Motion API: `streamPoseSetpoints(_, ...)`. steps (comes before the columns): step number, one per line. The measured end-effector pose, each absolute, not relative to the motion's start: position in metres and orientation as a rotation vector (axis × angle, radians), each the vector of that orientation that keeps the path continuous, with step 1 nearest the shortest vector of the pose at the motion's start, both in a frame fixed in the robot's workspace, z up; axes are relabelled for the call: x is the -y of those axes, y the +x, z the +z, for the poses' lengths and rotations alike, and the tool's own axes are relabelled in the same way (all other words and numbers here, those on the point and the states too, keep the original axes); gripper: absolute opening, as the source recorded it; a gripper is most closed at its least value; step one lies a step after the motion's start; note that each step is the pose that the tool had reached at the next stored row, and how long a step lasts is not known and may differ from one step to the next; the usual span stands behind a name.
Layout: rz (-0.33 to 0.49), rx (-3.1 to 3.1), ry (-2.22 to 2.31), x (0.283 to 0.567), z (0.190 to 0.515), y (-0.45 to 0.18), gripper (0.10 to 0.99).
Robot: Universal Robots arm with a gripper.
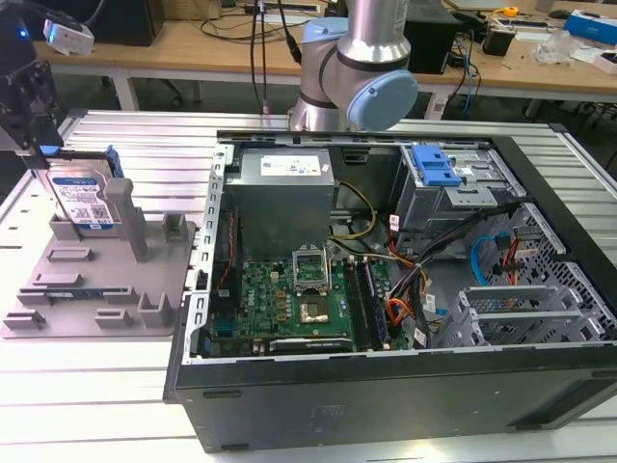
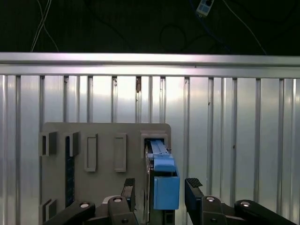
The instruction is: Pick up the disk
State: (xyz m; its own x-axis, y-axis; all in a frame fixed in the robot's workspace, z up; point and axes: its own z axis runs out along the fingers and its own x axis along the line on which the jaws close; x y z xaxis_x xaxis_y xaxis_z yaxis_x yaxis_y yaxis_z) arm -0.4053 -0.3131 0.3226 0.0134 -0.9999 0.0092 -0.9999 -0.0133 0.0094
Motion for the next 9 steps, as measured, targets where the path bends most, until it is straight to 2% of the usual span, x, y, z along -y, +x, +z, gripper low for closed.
streamPoseSetpoints(9, 0.000, 2.197, 2.227, 0.3131, 0.3118, -0.4053, 0.541)
